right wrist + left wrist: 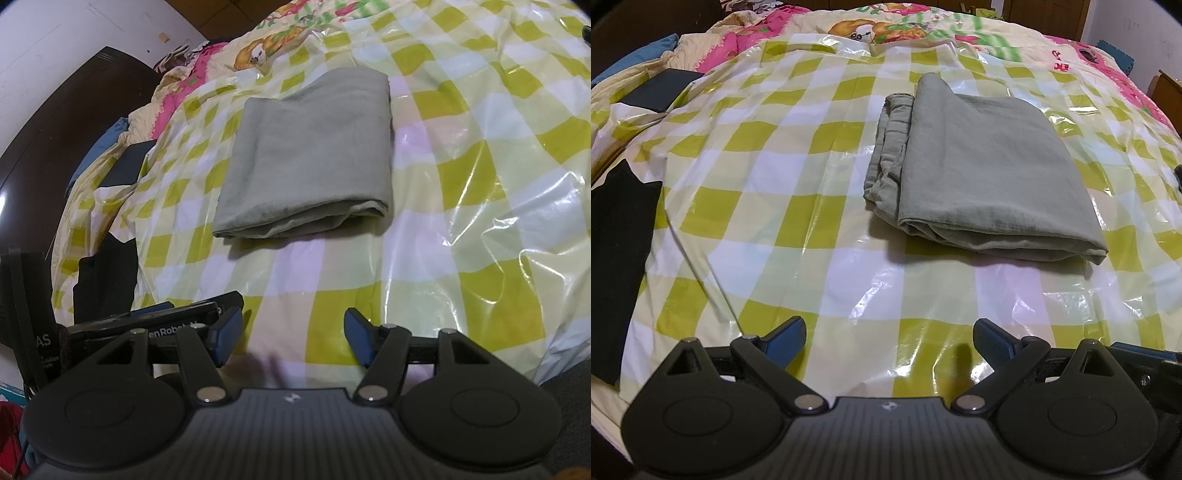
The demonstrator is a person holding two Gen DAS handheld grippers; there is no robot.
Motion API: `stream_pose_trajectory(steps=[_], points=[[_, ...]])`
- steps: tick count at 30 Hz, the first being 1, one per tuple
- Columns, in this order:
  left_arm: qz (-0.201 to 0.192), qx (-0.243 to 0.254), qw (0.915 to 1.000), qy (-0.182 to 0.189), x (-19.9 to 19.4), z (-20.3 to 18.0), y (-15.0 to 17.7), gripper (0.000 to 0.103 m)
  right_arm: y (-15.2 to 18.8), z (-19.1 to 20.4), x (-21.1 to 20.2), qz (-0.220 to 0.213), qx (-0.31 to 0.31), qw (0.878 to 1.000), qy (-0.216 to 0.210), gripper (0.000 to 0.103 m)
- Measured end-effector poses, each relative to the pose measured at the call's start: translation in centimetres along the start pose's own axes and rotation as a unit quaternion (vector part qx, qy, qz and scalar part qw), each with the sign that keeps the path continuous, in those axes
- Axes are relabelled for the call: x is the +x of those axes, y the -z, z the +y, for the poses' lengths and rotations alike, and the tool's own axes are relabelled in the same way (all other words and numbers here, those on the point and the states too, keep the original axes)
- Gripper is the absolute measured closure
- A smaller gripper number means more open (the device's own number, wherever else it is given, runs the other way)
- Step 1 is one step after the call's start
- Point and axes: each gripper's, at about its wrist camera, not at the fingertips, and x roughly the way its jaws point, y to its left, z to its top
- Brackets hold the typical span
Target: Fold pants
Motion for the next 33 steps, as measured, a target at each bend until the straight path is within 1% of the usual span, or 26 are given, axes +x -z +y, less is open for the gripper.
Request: stream_pose_trajectory(steps=[33], points=[[0.002, -0.005, 1.0000, -0.001, 0.09, 0.22, 0.04, 0.000, -0.07, -0.23, 0.06, 0.005, 0.000, 1.000, -0.001, 0.040]])
